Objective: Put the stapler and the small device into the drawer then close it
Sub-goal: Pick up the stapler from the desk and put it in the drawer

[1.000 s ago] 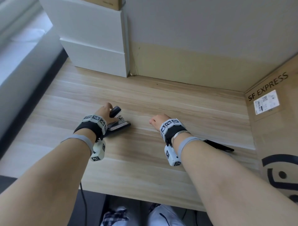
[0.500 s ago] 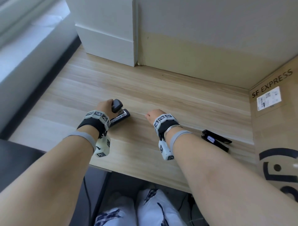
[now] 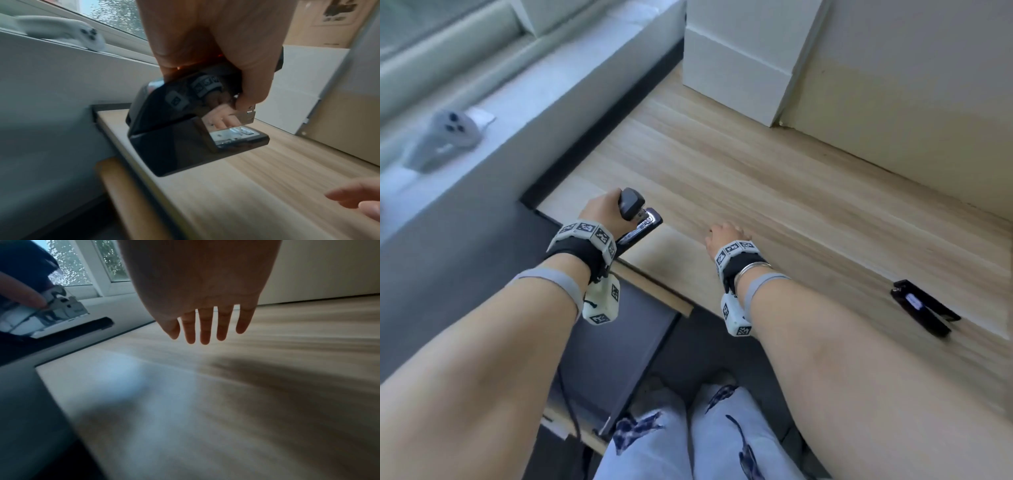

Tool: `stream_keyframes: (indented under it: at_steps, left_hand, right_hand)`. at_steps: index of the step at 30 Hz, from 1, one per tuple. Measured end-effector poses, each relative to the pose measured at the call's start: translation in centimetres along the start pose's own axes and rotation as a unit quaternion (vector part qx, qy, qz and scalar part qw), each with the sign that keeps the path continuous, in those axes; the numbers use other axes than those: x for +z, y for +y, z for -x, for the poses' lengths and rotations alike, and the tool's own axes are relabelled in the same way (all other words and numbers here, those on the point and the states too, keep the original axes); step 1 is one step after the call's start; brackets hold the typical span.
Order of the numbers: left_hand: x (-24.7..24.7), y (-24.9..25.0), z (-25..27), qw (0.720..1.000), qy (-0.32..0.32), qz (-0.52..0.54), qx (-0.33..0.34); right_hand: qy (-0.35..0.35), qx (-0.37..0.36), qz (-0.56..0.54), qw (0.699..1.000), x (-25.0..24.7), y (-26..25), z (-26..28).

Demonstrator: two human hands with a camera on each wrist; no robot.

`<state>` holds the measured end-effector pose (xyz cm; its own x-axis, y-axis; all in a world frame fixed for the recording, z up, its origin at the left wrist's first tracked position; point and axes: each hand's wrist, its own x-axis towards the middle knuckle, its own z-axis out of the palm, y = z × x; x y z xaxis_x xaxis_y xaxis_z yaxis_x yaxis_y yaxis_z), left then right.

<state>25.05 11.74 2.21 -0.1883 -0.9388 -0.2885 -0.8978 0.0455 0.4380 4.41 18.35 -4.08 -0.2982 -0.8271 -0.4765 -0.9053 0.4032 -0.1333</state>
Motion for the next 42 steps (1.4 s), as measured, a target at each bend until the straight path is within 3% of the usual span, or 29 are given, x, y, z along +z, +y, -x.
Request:
stream_keyframes:
  at_steps: [8, 12, 18, 27, 42]
  left_hand:
    - [0.7, -12.1, 4.7, 0.992, 0.010, 0.059, -0.107]
    - [3.3, -16.8, 5.9, 0.987, -0.005, 0.059, -0.152]
    - [8.5, -21.7, 5.5, 0.976, -0.054, 0.056, -0.204]
    - [14.5, -24.9, 1.9, 0.965, -0.082, 0.035, -0.246]
    - [20.1, -26.6, -1.9, 0.955, -0.117, 0.002, -0.272]
  right_hand:
    - [0.064, -0.030, -0.030, 0.997, 5.5, -7.2, 0.7]
    - [0.081, -0.013, -0.051, 0.995, 7.2, -8.2, 0.1]
    - [0.105, 0.006, 0.005, 0.994, 9.4, -8.1, -0.7]
    - [0.172, 0.011, 0.013, 0.985, 10.5, -7.9, -1.2]
    - [0.204, 0.008, 0.026, 0.979, 11.0, -7.7, -1.4]
